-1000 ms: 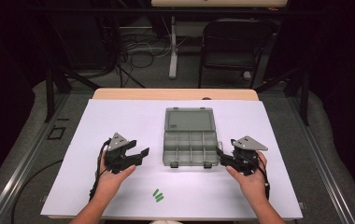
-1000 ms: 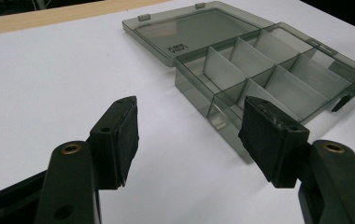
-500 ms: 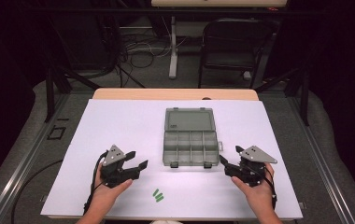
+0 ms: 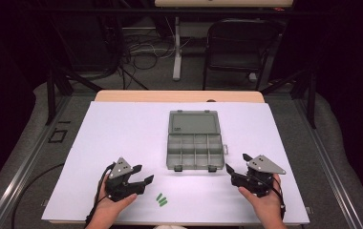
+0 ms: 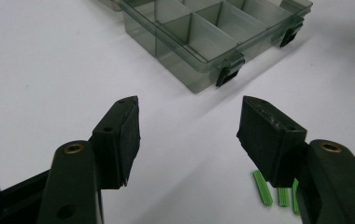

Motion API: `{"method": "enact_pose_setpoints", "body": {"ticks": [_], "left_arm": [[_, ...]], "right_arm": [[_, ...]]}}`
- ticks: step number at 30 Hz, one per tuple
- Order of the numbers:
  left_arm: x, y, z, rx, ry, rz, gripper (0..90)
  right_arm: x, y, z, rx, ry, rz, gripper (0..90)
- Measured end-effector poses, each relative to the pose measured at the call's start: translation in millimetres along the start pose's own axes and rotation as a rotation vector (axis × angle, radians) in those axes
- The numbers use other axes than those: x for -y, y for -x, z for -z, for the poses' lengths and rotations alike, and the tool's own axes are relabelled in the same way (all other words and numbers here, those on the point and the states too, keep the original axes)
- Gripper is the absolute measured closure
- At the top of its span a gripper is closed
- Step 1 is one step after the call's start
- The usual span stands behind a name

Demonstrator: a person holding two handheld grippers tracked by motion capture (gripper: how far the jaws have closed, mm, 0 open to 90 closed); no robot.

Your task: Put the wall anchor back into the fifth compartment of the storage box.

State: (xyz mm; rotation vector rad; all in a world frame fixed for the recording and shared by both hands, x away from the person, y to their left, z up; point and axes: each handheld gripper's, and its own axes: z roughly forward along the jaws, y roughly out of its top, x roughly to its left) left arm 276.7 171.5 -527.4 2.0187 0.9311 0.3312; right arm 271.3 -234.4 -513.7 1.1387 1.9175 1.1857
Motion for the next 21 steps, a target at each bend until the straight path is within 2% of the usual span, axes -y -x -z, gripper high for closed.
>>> {"method": "enact_pose_setpoints", "body": {"ticks": [4,5,6,7,8,10,12,16,17,21], "left_arm": [[1.0,2.6,-3.7,0.043,-0.039,-0.005,48.2],[1.4,3.9,-5.1,0.054,-0.044,0.005,50.1],[1.6,5.2,-6.0,0.068,-0.056,0.017,51.4],[1.9,7.2,-7.0,0.075,-0.068,0.037,53.5],[2.0,8.3,-7.7,0.082,-0.081,0.035,54.8],[2.7,12.0,-9.1,0.073,-0.092,0.028,56.7],[2.9,14.6,-9.5,0.069,-0.110,0.023,58.9],[4.3,18.1,-11.5,0.066,-0.127,0.029,61.6],[5.2,19.2,-13.1,0.066,-0.129,0.038,62.3],[7.3,21.5,-16.3,0.067,-0.161,0.031,65.4]], "right_arm": [[1.3,0.9,-1.7,-0.008,-0.013,0.004,27.3],[1.5,1.2,-2.0,-0.002,-0.013,0.002,27.3],[0.9,2.5,0.4,-0.011,-0.045,0.005,27.3],[2.4,2.0,-2.1,0.006,-0.009,-0.005,27.3],[2.9,2.5,-2.2,0.004,-0.010,-0.007,27.2],[3.2,3.3,-1.4,0.001,-0.017,-0.008,27.2],[3.7,3.3,-2.7,0.001,0.008,-0.015,28.4],[2.5,4.1,-0.3,-0.012,-0.035,-0.009,28.7],[3.6,3.1,-3.5,0.000,0.001,-0.014,28.7],[3.7,4.1,-1.8,-0.005,-0.020,-0.008,28.8]]}}
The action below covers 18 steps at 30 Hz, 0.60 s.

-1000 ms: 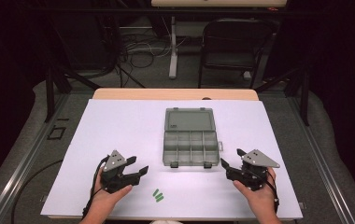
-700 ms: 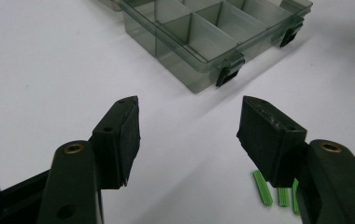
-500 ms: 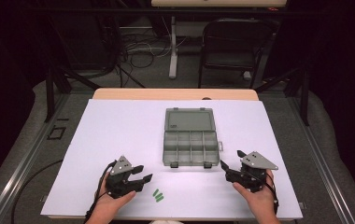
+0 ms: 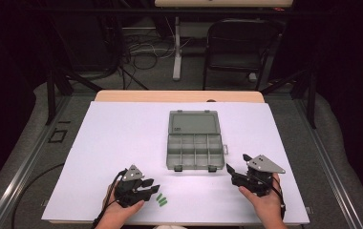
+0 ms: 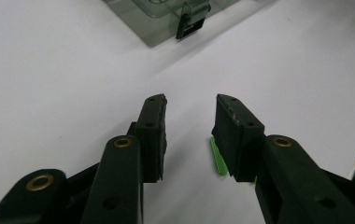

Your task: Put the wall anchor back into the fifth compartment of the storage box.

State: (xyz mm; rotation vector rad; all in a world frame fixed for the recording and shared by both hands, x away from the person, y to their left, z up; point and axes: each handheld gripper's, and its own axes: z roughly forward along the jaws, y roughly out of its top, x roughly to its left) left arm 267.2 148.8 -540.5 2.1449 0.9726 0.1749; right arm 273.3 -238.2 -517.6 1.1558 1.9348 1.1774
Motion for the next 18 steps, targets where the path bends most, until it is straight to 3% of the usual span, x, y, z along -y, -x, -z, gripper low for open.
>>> {"method": "enact_pose_setpoints", "body": {"ticks": [1,2,9,18], "left_arm": [[0.6,0.8,-0.9,-0.003,-0.002,0.001,66.1],[1.1,1.6,-1.8,0.001,-0.006,0.007,66.7],[4.4,6.0,-8.6,0.007,-0.045,0.020,71.7],[4.8,9.3,-9.4,0.019,-0.050,0.028,74.7]], "right_arm": [[-0.4,0.5,1.6,-0.001,-0.017,0.002,28.9],[0.3,0.2,-0.1,0.009,0.008,-0.004,29.0],[0.8,1.5,-0.5,0.011,0.005,-0.011,29.3],[1.5,3.7,0.0,0.008,-0.006,-0.022,29.6]]}}
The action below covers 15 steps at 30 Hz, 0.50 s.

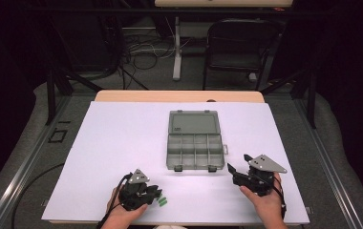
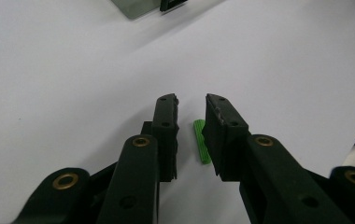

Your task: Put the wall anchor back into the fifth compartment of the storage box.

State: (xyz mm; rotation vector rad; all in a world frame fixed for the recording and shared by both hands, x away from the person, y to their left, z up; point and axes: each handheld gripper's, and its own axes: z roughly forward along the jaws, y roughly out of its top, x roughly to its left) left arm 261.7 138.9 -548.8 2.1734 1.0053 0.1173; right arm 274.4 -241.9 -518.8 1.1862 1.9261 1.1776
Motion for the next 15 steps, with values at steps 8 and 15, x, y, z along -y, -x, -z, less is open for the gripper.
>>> {"method": "enact_pose_setpoints", "body": {"ticks": [8,15], "left_arm": [[1.1,2.0,-2.2,0.009,-0.015,-0.004,77.5],[2.7,5.2,-6.6,0.009,-0.034,-0.010,80.7]], "right_arm": [[-0.3,0.7,1.0,-0.005,-0.014,-0.001,29.8],[0.8,0.5,-1.1,0.006,0.008,-0.008,30.0]]}}
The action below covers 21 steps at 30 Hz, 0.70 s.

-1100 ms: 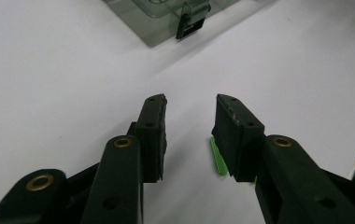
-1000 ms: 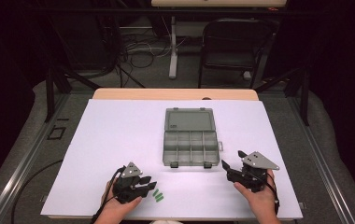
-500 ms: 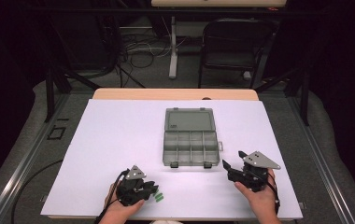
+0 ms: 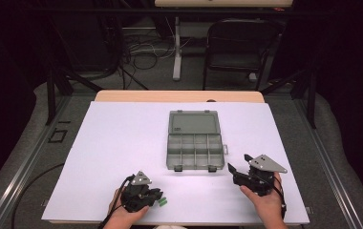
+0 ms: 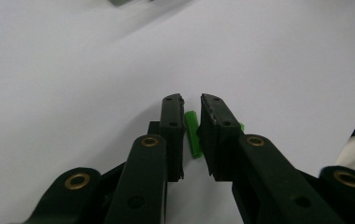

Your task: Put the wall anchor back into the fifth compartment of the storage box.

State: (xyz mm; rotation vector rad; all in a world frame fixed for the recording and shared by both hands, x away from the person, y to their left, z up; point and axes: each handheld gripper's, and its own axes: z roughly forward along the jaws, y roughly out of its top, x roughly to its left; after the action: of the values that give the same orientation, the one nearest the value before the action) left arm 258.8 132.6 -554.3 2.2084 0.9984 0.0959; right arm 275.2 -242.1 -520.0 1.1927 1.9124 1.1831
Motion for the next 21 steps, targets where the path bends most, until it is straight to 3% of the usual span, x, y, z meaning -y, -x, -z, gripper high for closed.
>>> {"method": "enact_pose_setpoints", "body": {"ticks": [7,9,10,21], "left_arm": [[0.8,1.7,-0.3,-0.020,0.002,-0.009,83.9],[0.8,1.9,-0.1,-0.017,0.000,-0.010,84.3],[0.8,1.8,0.0,-0.017,0.000,-0.010,84.4],[0.4,2.1,0.0,-0.017,-0.003,-0.011,84.8]], "right_arm": [[0.0,0.4,-0.6,0.004,-0.001,-0.006,30.4],[-0.7,1.1,1.1,-0.008,-0.028,-0.003,30.5],[-0.2,0.9,-0.4,-0.005,-0.009,-0.005,30.5],[-0.1,0.8,-0.7,-0.004,-0.010,-0.007,30.9]]}}
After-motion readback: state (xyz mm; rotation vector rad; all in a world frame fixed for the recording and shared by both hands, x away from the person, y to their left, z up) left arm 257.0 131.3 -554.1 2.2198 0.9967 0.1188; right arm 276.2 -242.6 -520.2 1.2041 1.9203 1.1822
